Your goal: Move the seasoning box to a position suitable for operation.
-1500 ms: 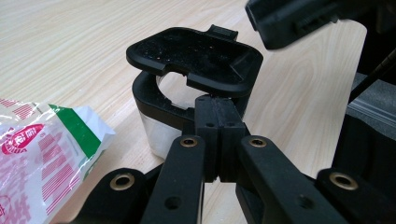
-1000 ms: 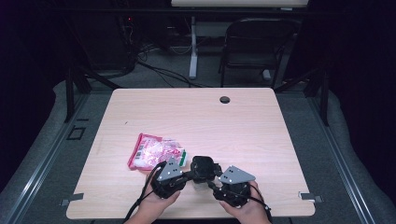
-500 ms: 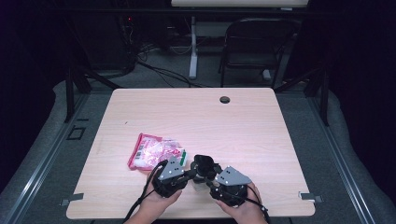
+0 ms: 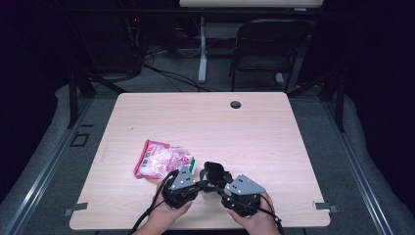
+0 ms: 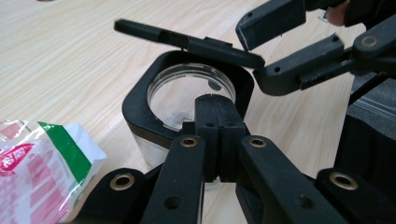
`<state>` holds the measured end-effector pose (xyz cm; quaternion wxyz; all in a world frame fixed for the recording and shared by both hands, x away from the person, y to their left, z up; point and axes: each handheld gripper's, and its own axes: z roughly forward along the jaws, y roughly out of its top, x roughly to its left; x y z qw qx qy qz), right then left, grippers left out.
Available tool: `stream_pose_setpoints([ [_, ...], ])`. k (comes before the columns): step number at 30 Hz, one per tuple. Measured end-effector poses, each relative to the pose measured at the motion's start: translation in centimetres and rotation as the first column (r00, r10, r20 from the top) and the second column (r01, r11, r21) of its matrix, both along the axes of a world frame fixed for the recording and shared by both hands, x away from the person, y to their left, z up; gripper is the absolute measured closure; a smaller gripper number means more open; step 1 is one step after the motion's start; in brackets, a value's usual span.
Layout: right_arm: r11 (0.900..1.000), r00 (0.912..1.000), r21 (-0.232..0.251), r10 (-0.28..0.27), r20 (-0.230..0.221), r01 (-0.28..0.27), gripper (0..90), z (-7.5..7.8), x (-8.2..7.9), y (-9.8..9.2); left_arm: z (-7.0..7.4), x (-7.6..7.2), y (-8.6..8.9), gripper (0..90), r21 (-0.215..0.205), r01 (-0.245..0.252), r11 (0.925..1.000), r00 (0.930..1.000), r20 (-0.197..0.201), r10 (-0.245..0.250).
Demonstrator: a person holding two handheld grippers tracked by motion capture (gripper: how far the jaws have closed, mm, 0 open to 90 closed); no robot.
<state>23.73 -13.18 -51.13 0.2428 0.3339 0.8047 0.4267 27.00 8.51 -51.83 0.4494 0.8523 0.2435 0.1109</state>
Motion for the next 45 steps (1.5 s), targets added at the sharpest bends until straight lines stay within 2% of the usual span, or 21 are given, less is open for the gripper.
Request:
stream_pose_setpoints([
  [8,1.000,1.0000,0.010,-0.004,0.002,0.004,59.1,0.0,0.0,0.0,-0.1,0.1,0.1,90.0,-0.017,0.000,0.9998,0.9999,-0.012,0.000],
  [23,0.999,0.9999,0.036,-0.014,0.006,0.013,61.5,0.4,-0.1,-0.7,-0.2,0.0,0.1,90.0,-0.016,0.006,0.9999,1.0000,-0.001,-0.006],
  [30,0.998,0.9997,0.056,-0.023,-0.009,0.023,63.5,0.5,-0.1,-1.1,-0.2,-0.1,0.1,90.0,-0.015,0.006,0.9999,1.0000,0.003,-0.006],
  [45,0.997,0.9991,0.068,-0.041,-0.007,0.041,64.6,0.9,-0.2,-1.8,-0.2,-0.1,0.1,90.0,-0.015,0.006,0.9999,1.0000,0.003,-0.006],
])
